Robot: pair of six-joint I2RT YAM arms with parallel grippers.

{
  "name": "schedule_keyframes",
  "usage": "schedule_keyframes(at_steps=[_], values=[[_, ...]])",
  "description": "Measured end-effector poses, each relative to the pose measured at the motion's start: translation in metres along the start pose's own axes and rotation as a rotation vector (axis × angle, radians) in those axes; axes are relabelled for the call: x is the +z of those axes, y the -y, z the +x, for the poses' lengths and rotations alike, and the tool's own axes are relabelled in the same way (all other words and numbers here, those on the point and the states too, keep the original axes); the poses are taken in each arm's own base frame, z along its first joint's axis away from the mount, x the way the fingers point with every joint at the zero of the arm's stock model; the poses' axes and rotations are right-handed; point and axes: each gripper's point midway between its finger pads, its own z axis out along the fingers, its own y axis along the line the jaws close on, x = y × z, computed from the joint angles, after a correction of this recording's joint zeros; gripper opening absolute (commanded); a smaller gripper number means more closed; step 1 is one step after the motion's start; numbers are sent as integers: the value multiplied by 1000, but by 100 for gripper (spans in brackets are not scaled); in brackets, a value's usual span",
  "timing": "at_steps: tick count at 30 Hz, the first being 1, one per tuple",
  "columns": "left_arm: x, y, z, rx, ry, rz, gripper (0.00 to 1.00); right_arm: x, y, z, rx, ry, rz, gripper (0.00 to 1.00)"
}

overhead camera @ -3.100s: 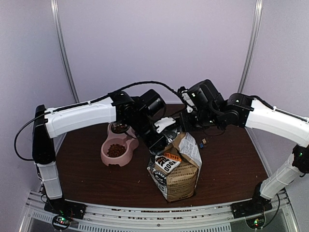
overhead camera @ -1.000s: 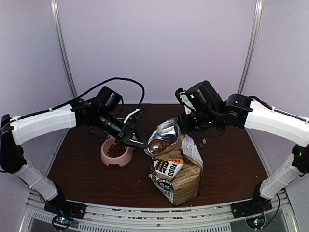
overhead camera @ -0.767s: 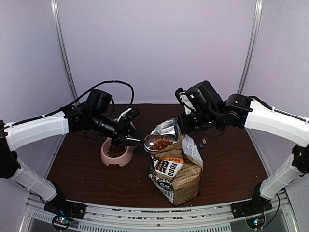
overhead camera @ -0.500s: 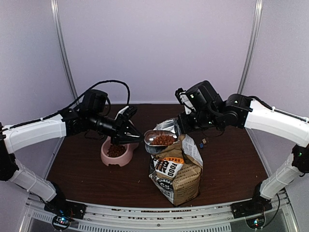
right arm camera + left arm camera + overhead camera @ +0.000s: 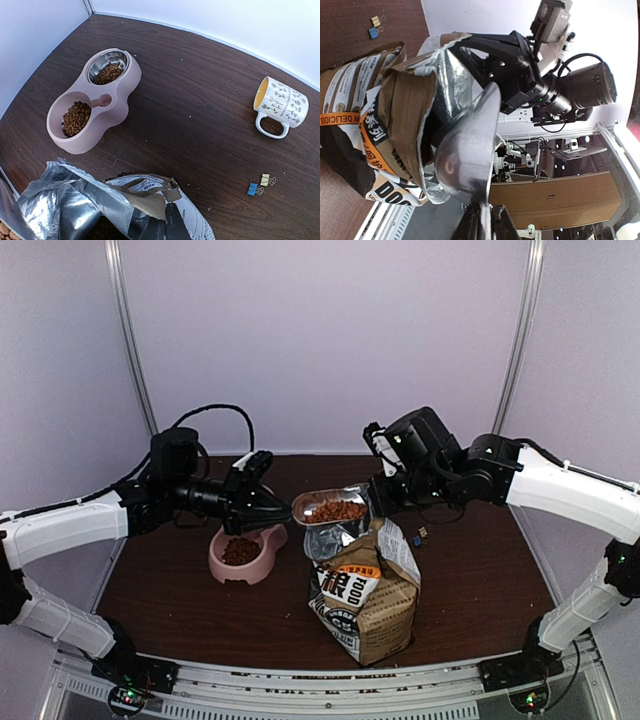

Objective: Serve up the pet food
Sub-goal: Collect the pet food from the pet food bag, then place the pet food in the pet food bowl.

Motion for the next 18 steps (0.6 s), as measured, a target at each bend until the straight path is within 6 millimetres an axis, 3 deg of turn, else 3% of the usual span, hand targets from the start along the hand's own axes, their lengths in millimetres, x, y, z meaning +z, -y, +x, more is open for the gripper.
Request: schedule_keyframes(at_steps=[18], values=[[-5, 39, 0, 57, -10, 140, 0, 0, 1, 0, -1, -1, 6, 0]])
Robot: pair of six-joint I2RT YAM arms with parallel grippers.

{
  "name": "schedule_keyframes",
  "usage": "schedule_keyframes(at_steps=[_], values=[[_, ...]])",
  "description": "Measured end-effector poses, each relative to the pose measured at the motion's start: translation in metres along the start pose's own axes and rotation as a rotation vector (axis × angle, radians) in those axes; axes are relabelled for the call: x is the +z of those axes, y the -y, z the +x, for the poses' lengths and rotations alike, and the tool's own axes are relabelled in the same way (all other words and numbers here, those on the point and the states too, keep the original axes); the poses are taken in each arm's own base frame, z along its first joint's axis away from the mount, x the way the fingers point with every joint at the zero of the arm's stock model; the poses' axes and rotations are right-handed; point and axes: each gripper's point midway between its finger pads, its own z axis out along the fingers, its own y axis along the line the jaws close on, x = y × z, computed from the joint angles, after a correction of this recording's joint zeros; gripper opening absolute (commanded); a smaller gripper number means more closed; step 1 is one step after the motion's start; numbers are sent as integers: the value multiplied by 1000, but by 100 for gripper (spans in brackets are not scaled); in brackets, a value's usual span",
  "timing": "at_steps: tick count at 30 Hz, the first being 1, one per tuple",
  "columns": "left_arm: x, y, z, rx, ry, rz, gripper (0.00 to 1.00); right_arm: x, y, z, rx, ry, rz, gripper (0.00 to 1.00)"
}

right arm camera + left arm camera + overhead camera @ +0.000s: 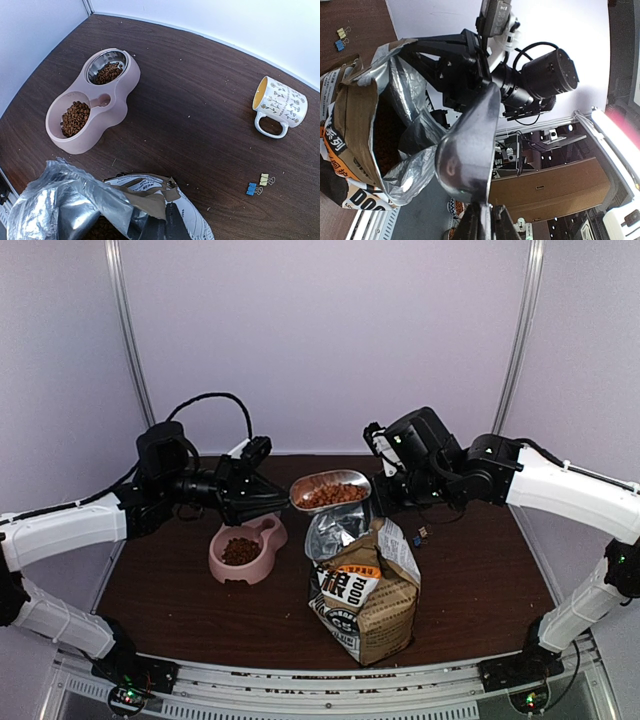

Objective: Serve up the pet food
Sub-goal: Place the pet food in the pet food bowl.

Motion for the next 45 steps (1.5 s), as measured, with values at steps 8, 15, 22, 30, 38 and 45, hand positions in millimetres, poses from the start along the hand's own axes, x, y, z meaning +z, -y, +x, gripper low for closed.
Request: schedule_keyframes(at_steps=[8, 15, 22, 30, 38, 45], values=[[-15, -7, -9, -19, 51, -10, 0, 0, 0, 0, 0, 0, 0, 0], [-61, -20, -32, -30, 219, -85, 0, 0, 0, 0, 0, 0, 1, 0], [-116, -55, -45, -66, 392, -200, 0, 0, 0, 0, 0, 0, 2, 0], [-163, -99, -48, -114, 496, -321, 0, 0, 1, 0, 0, 0, 3, 0], [-201, -149, -50, -163, 528, -445, 0, 0, 1, 1, -1, -2, 4, 0], [-220, -187, -56, -217, 515, -522, 0, 0, 2, 1, -3, -3, 10, 0]])
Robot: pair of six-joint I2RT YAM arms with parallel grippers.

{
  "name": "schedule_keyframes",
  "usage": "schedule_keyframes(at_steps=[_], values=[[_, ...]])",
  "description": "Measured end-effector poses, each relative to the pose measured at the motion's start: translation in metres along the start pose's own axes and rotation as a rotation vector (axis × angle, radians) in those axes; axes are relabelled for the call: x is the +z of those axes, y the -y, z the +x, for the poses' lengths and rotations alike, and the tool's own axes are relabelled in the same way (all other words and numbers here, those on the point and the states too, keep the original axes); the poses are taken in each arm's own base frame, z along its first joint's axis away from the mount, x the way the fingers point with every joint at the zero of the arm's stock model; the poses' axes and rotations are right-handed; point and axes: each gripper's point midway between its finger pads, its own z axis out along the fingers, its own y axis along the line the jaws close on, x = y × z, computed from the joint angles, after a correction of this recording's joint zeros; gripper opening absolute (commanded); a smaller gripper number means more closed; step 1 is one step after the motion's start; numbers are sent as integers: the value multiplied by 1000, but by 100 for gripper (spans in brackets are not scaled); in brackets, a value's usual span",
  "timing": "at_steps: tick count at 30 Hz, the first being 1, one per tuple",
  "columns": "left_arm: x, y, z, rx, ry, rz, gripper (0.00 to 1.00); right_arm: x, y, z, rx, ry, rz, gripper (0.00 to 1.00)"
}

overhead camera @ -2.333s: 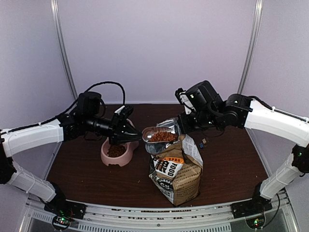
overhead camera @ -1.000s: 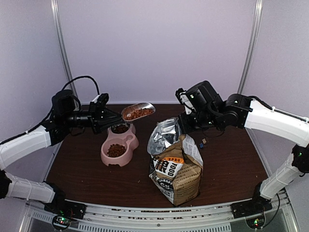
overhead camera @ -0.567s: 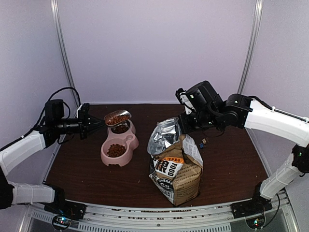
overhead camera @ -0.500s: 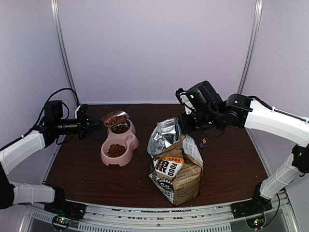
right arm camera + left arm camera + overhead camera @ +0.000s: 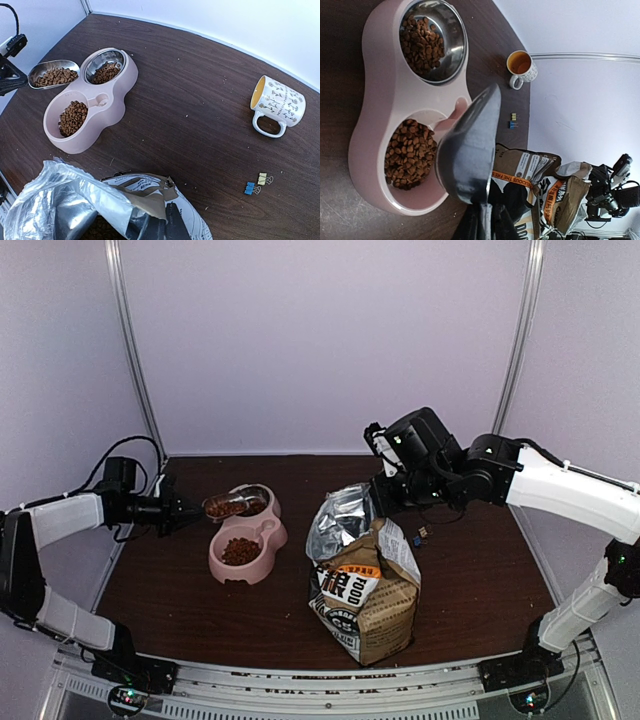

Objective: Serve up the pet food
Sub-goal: Place the pet food in the pet food bowl.

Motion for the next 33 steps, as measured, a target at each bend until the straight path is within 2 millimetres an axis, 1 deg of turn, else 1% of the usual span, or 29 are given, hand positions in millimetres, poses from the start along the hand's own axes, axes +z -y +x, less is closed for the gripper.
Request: schedule_keyframes(at_steps=[8, 14, 23, 30, 33], values=[[11, -11, -38, 56, 16, -46, 0, -1, 1, -1, -3, -1, 4, 0], [18, -23, -53, 72, 12, -93, 0, -2, 2, -1, -5, -3, 8, 0], [20, -29, -64, 129, 14, -133, 0, -1, 1, -1, -7, -9, 10, 0], [23, -41, -65, 138, 2, -179, 0, 0, 1, -1, -9, -13, 10, 0], [25, -42, -66, 148, -4, -191, 0, 0, 1, -1, -9, -13, 10, 0]])
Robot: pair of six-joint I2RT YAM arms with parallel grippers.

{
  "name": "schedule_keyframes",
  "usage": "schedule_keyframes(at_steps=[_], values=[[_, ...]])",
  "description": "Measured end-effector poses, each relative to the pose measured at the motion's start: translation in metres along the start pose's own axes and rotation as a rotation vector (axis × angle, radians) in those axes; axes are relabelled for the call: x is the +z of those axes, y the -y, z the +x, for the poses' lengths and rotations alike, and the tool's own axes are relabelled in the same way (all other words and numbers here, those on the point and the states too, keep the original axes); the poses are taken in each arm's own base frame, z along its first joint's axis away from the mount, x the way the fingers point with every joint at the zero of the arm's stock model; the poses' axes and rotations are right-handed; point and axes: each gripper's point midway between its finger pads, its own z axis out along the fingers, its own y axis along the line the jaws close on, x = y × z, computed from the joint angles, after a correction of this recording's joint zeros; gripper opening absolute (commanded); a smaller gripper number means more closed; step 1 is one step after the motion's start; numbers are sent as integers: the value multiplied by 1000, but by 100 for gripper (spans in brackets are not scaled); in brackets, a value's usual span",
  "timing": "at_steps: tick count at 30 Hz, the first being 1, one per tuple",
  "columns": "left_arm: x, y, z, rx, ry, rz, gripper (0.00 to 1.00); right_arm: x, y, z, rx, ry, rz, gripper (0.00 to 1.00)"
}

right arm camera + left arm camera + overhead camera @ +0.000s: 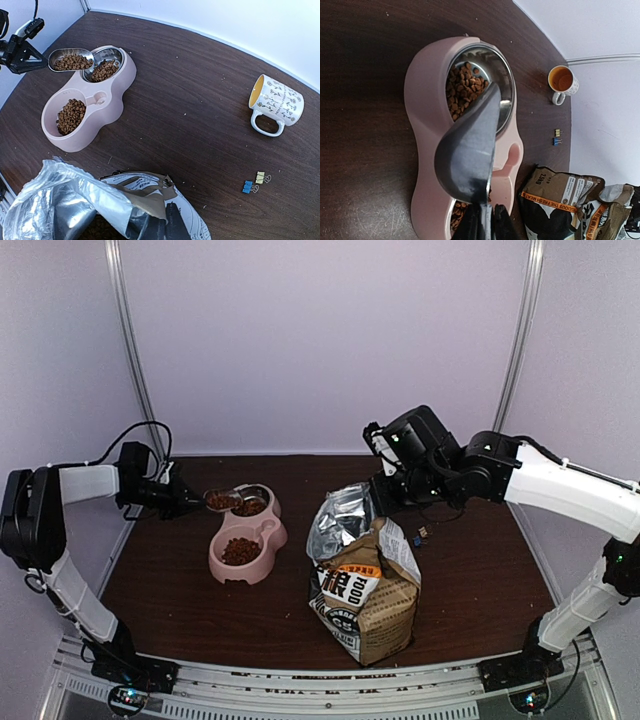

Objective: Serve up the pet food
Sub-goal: Place the pet food in the pet food bowl.

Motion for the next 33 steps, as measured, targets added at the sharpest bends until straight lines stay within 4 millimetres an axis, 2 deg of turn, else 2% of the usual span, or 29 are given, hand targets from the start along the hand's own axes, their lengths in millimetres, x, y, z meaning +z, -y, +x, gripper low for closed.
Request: schedule_keyframes(at_steps=[10, 20, 27, 33], values=[[7, 1, -5, 44, -9, -44, 0, 1, 0, 0, -2, -1, 1, 0], [26, 15, -5, 154, -53, -119, 0, 2, -1, 0, -5, -5, 2, 0], [26, 14, -9, 248, -52, -228, 0, 2, -1, 1, -6, -6, 2, 0], [31, 13, -2, 362, -79, -338, 0, 2, -1, 0, -5, -5, 2, 0]])
